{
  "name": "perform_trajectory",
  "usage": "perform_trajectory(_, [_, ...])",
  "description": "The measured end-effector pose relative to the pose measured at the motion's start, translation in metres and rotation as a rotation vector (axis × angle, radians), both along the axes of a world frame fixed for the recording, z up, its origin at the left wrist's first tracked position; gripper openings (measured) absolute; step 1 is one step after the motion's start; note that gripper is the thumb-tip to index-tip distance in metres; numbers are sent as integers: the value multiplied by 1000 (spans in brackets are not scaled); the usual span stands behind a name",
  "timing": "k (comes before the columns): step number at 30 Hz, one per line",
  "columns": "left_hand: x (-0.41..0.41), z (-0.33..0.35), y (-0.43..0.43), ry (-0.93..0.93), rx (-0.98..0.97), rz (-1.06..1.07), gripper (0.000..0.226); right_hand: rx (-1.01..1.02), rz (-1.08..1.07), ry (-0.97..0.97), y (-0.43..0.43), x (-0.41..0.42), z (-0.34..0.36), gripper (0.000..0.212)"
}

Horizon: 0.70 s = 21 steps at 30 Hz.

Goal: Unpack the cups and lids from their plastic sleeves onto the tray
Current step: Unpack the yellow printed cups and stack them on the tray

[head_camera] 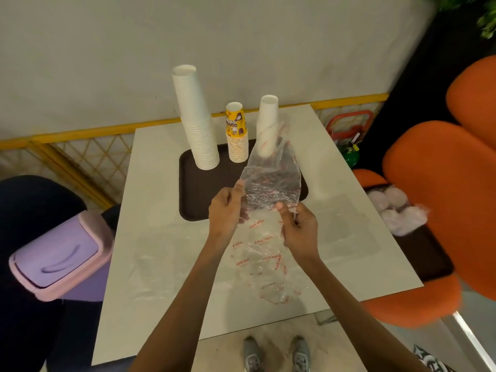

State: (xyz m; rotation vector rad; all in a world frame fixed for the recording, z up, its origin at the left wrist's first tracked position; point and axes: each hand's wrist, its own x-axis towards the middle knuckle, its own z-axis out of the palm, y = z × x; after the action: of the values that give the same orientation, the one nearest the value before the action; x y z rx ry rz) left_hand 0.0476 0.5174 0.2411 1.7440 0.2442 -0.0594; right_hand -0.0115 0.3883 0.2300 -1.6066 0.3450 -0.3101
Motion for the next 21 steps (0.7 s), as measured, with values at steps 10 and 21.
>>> perform_trajectory(10, [2,5,-20,-115,-45,160,30,56,28,23,-28,-8,6,6])
perform_trajectory(21, [-69,-36,-38,-19,23,170,36,19,-126,-3,-42,17,0,17])
